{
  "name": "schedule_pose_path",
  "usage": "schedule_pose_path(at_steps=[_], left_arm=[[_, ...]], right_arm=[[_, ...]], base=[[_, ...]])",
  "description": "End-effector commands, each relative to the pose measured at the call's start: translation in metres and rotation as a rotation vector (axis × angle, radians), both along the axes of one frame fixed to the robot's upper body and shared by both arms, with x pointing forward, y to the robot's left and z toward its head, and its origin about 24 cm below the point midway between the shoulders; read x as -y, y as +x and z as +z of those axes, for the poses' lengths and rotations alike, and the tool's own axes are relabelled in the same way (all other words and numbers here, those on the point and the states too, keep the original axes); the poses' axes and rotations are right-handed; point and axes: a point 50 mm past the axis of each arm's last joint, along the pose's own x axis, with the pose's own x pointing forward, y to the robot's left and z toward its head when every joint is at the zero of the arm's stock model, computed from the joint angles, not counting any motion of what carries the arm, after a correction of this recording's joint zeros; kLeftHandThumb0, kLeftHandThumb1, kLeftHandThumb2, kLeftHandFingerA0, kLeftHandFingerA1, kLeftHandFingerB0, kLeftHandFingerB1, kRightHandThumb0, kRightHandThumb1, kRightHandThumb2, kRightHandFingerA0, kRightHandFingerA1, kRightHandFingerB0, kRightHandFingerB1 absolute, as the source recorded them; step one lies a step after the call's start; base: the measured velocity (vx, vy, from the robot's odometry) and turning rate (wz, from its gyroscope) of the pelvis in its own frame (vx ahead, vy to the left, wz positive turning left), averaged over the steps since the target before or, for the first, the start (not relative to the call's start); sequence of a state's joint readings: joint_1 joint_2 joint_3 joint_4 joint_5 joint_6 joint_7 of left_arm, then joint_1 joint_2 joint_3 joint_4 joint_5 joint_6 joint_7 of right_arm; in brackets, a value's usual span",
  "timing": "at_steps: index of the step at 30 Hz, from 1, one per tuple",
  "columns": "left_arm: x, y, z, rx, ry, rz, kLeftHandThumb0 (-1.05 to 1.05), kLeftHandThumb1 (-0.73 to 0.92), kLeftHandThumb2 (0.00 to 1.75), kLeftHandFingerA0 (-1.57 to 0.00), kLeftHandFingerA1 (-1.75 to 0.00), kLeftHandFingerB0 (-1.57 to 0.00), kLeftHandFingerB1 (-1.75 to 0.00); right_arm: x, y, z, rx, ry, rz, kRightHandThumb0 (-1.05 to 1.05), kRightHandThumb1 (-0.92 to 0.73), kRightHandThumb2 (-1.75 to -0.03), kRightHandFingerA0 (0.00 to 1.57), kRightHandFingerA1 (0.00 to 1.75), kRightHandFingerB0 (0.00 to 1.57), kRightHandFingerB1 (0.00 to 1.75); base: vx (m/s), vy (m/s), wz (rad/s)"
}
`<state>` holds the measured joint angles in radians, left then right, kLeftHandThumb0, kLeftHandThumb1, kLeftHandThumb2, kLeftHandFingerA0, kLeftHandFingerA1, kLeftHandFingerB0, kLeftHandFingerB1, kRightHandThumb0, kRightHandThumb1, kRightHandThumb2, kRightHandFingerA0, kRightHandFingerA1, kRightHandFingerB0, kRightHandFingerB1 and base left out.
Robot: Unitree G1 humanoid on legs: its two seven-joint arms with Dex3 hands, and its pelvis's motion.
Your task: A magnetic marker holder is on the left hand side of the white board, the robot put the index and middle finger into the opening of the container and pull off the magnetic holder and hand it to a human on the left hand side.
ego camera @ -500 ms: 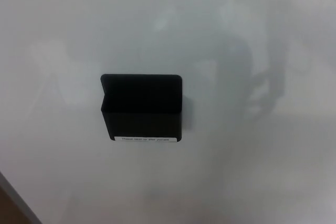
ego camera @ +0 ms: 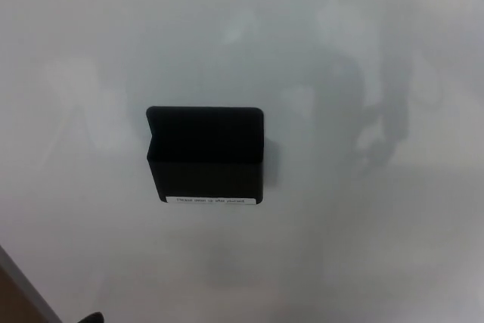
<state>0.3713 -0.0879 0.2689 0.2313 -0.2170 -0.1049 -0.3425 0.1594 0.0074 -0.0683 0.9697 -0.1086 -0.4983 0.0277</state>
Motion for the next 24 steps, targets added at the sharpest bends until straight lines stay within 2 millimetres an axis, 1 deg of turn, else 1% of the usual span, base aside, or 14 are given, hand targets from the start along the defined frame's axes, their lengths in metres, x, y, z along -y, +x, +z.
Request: schedule_pose_path(at_steps=[1, 2, 5, 6, 7, 8, 11, 12, 14, 17, 18, 19, 23, 24], left_arm=[[0.008, 0.04, 0.174, 0.683, 0.384, -0.541, -0.2, 0.52, 0.55, -0.6, -0.47, -0.25, -0.57], [0.01, 0.045, 0.195, 0.732, 0.424, -0.603, -0.18, 0.52, 0.55, -0.55, -0.48, -0.23, -0.62], [0.014, 0.051, 0.223, 0.797, 0.522, -0.688, -0.17, 0.52, 0.55, -0.52, -0.5, -0.21, -0.66], [0.017, 0.054, 0.238, 0.837, 0.622, -0.723, -0.24, 0.5, 0.55, -0.55, -0.53, -0.21, -0.71], [0.018, 0.055, 0.242, 0.846, 0.648, -0.731, -0.24, 0.5, 0.55, -0.55, -0.53, -0.21, -0.71], [0.02, 0.056, 0.251, 0.854, 0.701, -0.747, -0.33, 0.41, 0.67, -0.57, -0.61, -0.28, -0.69], [0.027, 0.06, 0.27, 0.867, 0.818, -0.779, -0.36, 0.4, 0.69, -0.56, -0.66, -0.3, -0.7], [0.032, 0.065, 0.281, 0.887, 0.887, -0.819, -0.39, 0.4, 0.69, -0.45, -0.72, -0.29, -0.71], [0.036, 0.068, 0.287, 0.894, 0.922, -0.85, -0.4, 0.39, 0.68, -0.44, -0.78, -0.29, -0.72], [0.041, 0.074, 0.294, 0.891, 0.966, -0.891, -0.4, 0.39, 0.68, -0.44, -0.8, -0.3, -0.72], [0.043, 0.079, 0.301, 0.89, 1.005, -0.92, -0.37, 0.37, 0.68, -0.51, -0.8, -0.34, -0.69], [0.044, 0.081, 0.303, 0.889, 1.014, -0.927, -0.37, 0.37, 0.68, -0.51, -0.8, -0.34, -0.69], [0.05, 0.087, 0.318, 0.866, 1.088, -0.989, -0.37, 0.4, 0.68, -0.48, -0.73, -0.36, -0.61], [0.051, 0.088, 0.32, 0.859, 1.095, -1.006, -0.35, 0.42, 0.66, -0.45, -0.66, -0.35, -0.53]], right_arm=[[0.007, 0.003, 0.013, 0.17, 0.017, -0.039, -0.34, -0.62, -0.58, 1.01, 0.54, 0.5, 0.41], [0.007, 0.003, 0.013, 0.168, 0.021, -0.04, -0.34, -0.62, -0.59, 1.01, 0.55, 0.5, 0.4], [0.008, 0.003, 0.013, 0.173, 0.012, -0.033, -0.33, -0.62, -0.58, 1.01, 0.55, 0.5, 0.41], [0.007, 0.004, 0.013, 0.175, 0.009, -0.029, -0.34, -0.62, -0.59, 1.01, 0.55, 0.5, 0.4], [0.007, 0.004, 0.013, 0.176, 0.008, -0.028, -0.34, -0.62, -0.59, 1.01, 0.55, 0.5, 0.4], [0.007, 0.004, 0.013, 0.178, 0.009, -0.029, -0.34, -0.61, -0.59, 1.02, 0.55, 0.5, 0.41], [0.006, 0.005, 0.013, 0.182, 0.011, -0.032, -0.36, -0.61, -0.59, 1.03, 0.55, 0.51, 0.41], [0.006, 0.004, 0.013, 0.181, 0.007, -0.031, -0.36, -0.61, -0.59, 1.03, 0.54, 0.51, 0.41], [0.006, 0.004, 0.013, 0.18, 0.003, -0.029, -0.37, -0.61, -0.59, 1.02, 0.55, 0.51, 0.41], [0.007, 0.004, 0.013, 0.182, -0.004, -0.021, -0.37, -0.61, -0.59, 1.03, 0.54, 0.51, 0.4], [0.006, 0.005, 0.014, 0.186, -0.003, -0.017, -0.36, -0.61, -0.59, 1.03, 0.54, 0.51, 0.41], [0.006, 0.005, 0.014, 0.186, -0.003, -0.017, -0.36, -0.61, -0.59, 1.03, 0.54, 0.51, 0.41], [0.006, 0.006, 0.014, 0.191, 0.01, -0.028, -0.37, -0.6, -0.58, 1.02, 0.55, 0.51, 0.41], [0.006, 0.007, 0.014, 0.194, 0.008, -0.025, -0.36, -0.6, -0.58, 1.03, 0.55, 0.51, 0.41]], base=[[0.0, 0.0, 0.0], [0.0, 0.0, 0.0], [0.0, 0.0, 0.0], [0.0, 0.0, 0.0], [0.0, 0.0, 0.0], [0.0, 0.0, 0.0], [0.0, 0.0, 0.0], [0.0, 0.0, 0.0], [0.0, 0.0, 0.0], [0.0, 0.0, 0.0], [0.0, 0.0, 0.0], [0.0, 0.0, 0.0], [0.0, 0.0, 0.0], [0.0, 0.0, 0.0]])
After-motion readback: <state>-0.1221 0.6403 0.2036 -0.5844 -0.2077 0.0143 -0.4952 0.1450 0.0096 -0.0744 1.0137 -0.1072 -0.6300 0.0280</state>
